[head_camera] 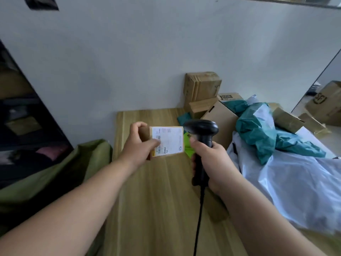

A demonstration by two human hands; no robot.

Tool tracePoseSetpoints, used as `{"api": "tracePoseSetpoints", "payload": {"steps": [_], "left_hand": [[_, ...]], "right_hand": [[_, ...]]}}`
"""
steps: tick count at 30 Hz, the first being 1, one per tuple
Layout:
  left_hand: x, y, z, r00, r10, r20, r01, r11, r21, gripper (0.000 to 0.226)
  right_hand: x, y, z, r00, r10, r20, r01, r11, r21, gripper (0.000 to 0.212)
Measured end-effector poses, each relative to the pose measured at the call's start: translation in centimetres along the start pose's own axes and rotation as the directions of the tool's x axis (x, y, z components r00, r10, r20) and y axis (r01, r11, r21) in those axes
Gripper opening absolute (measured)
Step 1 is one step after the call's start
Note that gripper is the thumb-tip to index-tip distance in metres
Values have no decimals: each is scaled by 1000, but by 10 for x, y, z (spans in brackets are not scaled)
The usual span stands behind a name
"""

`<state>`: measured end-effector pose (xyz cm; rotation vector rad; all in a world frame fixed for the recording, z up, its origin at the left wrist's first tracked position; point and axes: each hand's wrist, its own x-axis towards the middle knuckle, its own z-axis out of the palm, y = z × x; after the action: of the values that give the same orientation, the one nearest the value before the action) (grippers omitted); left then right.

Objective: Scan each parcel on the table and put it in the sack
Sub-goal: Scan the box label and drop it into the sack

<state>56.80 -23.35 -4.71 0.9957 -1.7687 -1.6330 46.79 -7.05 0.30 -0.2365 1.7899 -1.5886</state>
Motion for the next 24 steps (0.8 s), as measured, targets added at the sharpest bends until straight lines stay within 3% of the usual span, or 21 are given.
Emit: {"api": "tracePoseSetpoints", "payload": {"steps": [3, 6, 10, 13, 17, 20, 24], "left_hand": [[-20, 27, -18, 977, -215, -3, 208, 950, -233, 25], [-39, 46, -39, 953, -301, -23, 279, 907, -314, 16], [-61, 64, -63, 945, -325, -29, 316, 935, -162, 11], [-73, 79, -75, 938, -322, 131, 320, 947, 35, 9], [-86, 98, -83, 879, -324, 350, 304, 946, 113, 47], [-92, 104, -87, 849, -303, 433, 310, 949, 56, 58], [-96, 103, -90, 887, -278, 368, 286, 958, 34, 61]], "right_hand": [[-27, -9, -2, 998, -10, 65, 12, 1000, -29, 28], [-52, -15, -5, 994, -9, 112, 14, 999, -51, 28], [-77, -17, -4, 993, -18, 113, 26, 998, -65, 25], [-82, -18, -1, 993, -112, 44, 116, 987, -108, 24], [-87, -18, -1, 975, -206, -85, 183, 958, -222, 32], [-97, -14, -4, 989, -100, 108, 114, 984, -136, 40], [-105, -8, -4, 948, 76, 308, -63, 997, -53, 61]]}}
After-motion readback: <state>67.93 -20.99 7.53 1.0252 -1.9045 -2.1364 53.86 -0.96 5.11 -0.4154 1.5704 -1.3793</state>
